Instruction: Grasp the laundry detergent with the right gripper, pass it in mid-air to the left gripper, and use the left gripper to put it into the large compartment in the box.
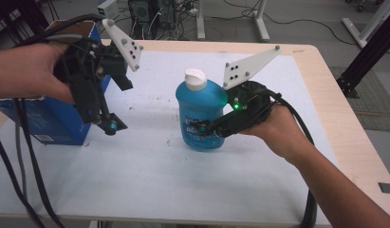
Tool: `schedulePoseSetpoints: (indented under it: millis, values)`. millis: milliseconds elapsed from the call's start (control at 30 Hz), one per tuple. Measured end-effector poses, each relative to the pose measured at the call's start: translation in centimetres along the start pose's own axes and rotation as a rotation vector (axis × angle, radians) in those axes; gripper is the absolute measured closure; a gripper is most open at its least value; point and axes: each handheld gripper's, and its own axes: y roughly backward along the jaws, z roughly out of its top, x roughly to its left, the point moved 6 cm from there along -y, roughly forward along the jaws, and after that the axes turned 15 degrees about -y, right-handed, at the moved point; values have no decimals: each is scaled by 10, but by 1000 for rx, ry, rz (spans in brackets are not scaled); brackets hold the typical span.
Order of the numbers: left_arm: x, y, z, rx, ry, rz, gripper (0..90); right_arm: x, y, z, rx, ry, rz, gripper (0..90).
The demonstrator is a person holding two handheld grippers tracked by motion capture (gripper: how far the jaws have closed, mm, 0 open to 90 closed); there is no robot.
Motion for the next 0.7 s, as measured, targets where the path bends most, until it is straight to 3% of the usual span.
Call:
schedulePoseSetpoints:
  millis: [333,700]
  values:
    - [3,10,15,6,-26,-8,17,10,5,14,45,25,20,453]
    - [6,9,29,13,-42,-26,17,15,0,26,101,34,35,452]
